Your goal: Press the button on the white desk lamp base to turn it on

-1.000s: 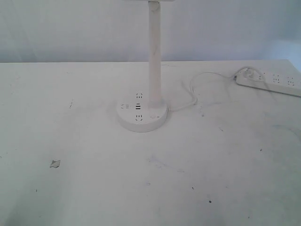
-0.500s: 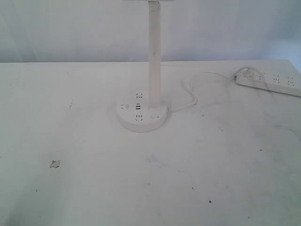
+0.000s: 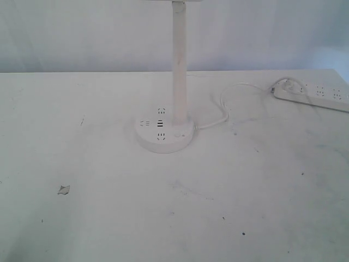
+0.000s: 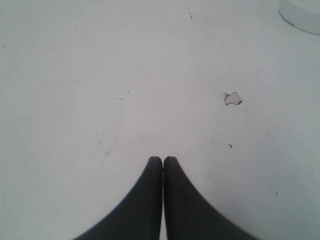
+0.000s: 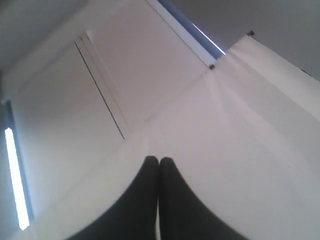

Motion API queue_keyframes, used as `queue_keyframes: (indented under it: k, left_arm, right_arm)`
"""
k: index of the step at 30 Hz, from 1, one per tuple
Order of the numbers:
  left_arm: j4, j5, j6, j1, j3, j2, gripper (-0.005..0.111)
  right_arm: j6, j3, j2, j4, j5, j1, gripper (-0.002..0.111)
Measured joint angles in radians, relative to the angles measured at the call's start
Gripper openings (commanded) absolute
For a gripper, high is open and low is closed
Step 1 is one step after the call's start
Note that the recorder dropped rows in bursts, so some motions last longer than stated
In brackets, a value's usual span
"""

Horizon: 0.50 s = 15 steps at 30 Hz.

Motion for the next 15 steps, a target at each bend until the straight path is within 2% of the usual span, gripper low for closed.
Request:
queue_keyframes:
  k: [3,7,11,15]
  left_arm:
    - [0.000,0.000,0.000,0.000,0.000,0.000,0.000]
    - [0.000,0.000,0.000,0.000,0.000,0.000,0.000]
    - [0.000,0.000,0.000,0.000,0.000,0.000,0.000]
    - [0.000,0.000,0.000,0.000,0.000,0.000,0.000]
  right_arm:
    - [0.042,-0.034,0.000,0.000,-0.085,0.000,0.000]
    - [0.079,-0.171,0.023,-0.041,-0.096,0.000,0.000]
    - [0.187,-0.380,0.170,-0.244,-0.142,0.000,0.000]
    - [0.357,-0.577,0.354,-0.539,-0.295,0.000,0.000]
